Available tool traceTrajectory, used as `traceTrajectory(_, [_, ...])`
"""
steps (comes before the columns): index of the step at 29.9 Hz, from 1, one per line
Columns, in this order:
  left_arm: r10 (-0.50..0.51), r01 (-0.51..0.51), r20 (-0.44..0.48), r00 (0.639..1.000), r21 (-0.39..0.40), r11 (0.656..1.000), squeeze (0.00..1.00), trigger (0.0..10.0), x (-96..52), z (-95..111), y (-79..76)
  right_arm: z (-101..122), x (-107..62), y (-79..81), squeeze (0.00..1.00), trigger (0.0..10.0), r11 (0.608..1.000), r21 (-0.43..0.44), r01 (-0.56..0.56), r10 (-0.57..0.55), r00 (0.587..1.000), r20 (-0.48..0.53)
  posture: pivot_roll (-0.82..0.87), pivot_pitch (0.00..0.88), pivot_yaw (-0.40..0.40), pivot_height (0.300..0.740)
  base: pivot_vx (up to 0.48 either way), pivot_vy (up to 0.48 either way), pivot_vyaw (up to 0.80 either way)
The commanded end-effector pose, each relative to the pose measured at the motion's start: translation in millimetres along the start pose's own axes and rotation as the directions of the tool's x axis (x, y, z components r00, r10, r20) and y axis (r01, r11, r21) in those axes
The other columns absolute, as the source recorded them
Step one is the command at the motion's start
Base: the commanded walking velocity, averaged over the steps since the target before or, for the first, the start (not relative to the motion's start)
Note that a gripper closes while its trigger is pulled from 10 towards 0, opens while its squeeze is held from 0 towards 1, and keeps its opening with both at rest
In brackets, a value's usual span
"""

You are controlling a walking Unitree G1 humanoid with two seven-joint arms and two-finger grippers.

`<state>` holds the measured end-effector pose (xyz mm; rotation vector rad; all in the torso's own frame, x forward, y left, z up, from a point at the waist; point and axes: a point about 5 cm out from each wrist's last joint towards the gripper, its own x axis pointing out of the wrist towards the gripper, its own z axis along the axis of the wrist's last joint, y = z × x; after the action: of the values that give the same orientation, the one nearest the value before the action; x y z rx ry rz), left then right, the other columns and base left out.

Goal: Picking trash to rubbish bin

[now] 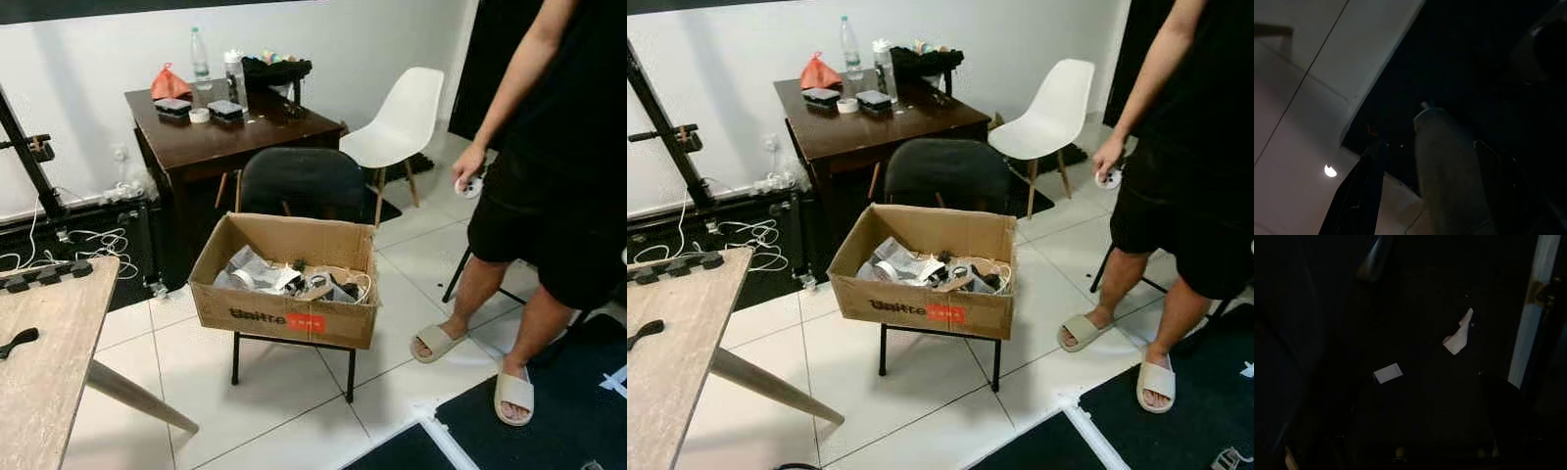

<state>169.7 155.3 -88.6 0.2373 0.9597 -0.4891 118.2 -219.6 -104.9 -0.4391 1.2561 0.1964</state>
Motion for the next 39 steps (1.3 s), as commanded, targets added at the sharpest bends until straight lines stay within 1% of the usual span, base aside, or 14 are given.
traceTrajectory(1, [0.031, -0.034, -0.076, 0.997, -0.039, 0.999, 0.00, 10.0, -6.7, -22, 5.8, -4, 0.1, 4.9, 0.00, 10.0, 1.000, 0.000, -0.017, 0.017, 1.000, -0.011, -0.15, 0.096, 0.051, 0.740, 0.000, -0.465, 0.00])
traceTrajectory(3, [0.037, -0.041, -0.089, 0.995, -0.048, 0.998, 0.00, 10.0, -7.6, -26, 5.8, -4, 0.1, 4.7, 0.00, 10.0, 1.000, -0.001, -0.016, 0.016, 1.000, -0.010, -0.15, 0.096, 0.051, 0.740, 0.000, -0.461, 0.00])
traceTrajectory(4, [0.045, -0.052, -0.108, 0.993, -0.069, 0.996, 0.00, 10.0, -9.2, -31, 6.2, -1, 0.2, 4.0, 0.00, 10.0, 1.000, -0.004, -0.016, 0.016, 1.000, -0.005, -0.15, 0.096, 0.051, 0.740, 0.000, -0.461, 0.00])
traceTrajectory(5, [0.046, -0.054, -0.113, 0.993, -0.073, 0.996, 0.00, 10.0, -9.7, -33, 6.2, 0, 0.2, 3.7, 0.00, 10.0, 1.000, -0.005, -0.015, 0.015, 1.000, -0.003, -0.15, 0.096, 0.051, 0.740, 0.000, -0.461, 0.00])
traceTrajectory(12, [0.047, -0.057, -0.135, 0.990, -0.071, 0.996, 0.00, 10.0, -10.8, -38, 4.0, 6, 0.7, 4.4, 0.00, 10.0, 1.000, -0.008, -0.017, 0.017, 1.000, 0.008, -0.14, 0.081, 0.053, 0.740, 0.000, -0.461, 0.00])
traceTrajectory(14, [0.050, -0.060, -0.138, 0.989, -0.070, 0.996, 0.00, 10.0, -10.8, -38, 4.5, 7, 0.8, 4.7, 0.00, 10.0, 1.000, -0.011, -0.017, 0.017, 1.000, 0.010, -0.13, 0.080, 0.056, 0.740, 0.000, 0.000, 0.00])
traceTrajectory(17, [0.059, -0.071, -0.136, 0.989, -0.082, 0.994, 0.00, 10.0, -10.7, -38, 5.4, 9, 0.8, 5.9, 0.00, 10.0, 0.999, 0.019, -0.032, 0.031, 0.999, 0.027, -0.13, 0.081, 0.060, 0.740, 0.000, 0.000, 0.00])
traceTrajectory(20, [0.056, -0.067, -0.136, 0.989, -0.080, 0.995, 0.00, 10.0, -10.7, -38, 5.4, 11, 0.8, 6.1, 0.00, 10.0, 0.999, 0.024, -0.038, 0.037, 0.998, 0.040, -0.14, 0.084, 0.061, 0.740, 0.000, 0.000, 0.00])
traceTrajectory(25, [0.039, -0.050, -0.142, 0.989, -0.075, 0.996, 0.00, 10.0, -10.3, -39, 1.8, 11, 0.8, 3.3, 0.00, 10.0, 0.999, 0.039, -0.013, 0.011, 0.999, 0.038, -0.14, 0.085, 0.063, 0.740, 0.000, 0.000, 0.71])
traceTrajectory(32, [0.032, -0.043, -0.146, 0.989, -0.071, 0.997, 0.00, 10.0, -9.8, -40, -1.5, 10, 0.7, 3.3, 0.00, 10.0, 0.999, 0.049, -0.024, 0.023, 0.999, 0.030, -0.14, 0.090, 0.060, 0.740, 0.000, 0.000, 0.71])
traceTrajectory(39, [0.028, -0.040, -0.154, 0.988, -0.070, 0.997, 0.00, 10.0, -10.1, -43, -3.2, 11, 0.9, 6.5, 0.00, 10.0, 0.998, 0.053, -0.035, 0.033, 0.999, 0.033, -0.14, 0.092, 0.058, 0.740, 0.000, 0.000, 0.71])
